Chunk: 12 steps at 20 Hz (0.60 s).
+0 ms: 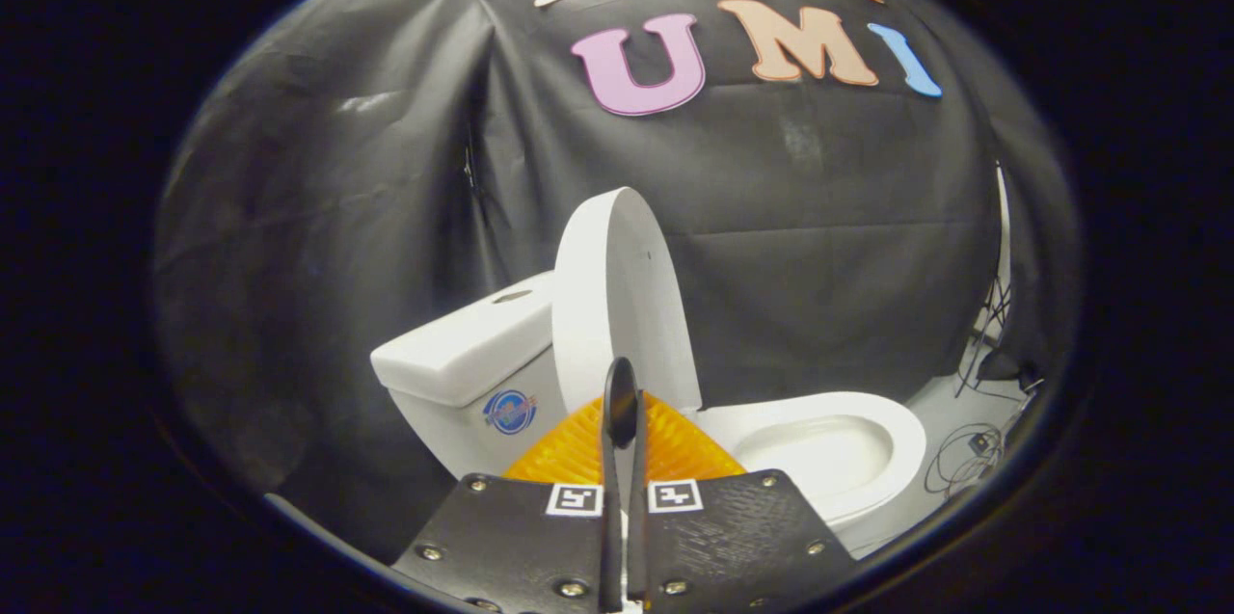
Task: Open the toilet lid.
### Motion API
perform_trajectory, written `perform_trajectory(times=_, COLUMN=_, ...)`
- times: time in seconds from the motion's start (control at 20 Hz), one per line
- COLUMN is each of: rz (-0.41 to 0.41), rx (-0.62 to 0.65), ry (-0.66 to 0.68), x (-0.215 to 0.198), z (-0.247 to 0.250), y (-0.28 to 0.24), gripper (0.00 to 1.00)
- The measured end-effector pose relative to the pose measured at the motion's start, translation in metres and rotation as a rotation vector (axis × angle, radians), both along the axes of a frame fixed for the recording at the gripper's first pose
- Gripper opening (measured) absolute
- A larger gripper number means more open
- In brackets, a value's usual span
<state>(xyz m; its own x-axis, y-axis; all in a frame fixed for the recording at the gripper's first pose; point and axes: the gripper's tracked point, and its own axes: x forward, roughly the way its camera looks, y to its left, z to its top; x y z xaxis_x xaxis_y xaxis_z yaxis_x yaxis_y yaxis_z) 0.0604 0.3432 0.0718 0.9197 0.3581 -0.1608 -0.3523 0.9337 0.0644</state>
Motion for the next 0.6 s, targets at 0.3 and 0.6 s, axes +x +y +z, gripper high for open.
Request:
perform_trajectory(times=0.3, rz=0.003, rx=-0.066, ry=-0.054, x=-0.003, z=-0.005, y=0.019, gripper=0.03)
perform_trajectory(times=0.6, rz=0.032, rx=-0.084, ry=-0.069, x=-0.005, z=-0.005, y=0.031, gripper=0.03)
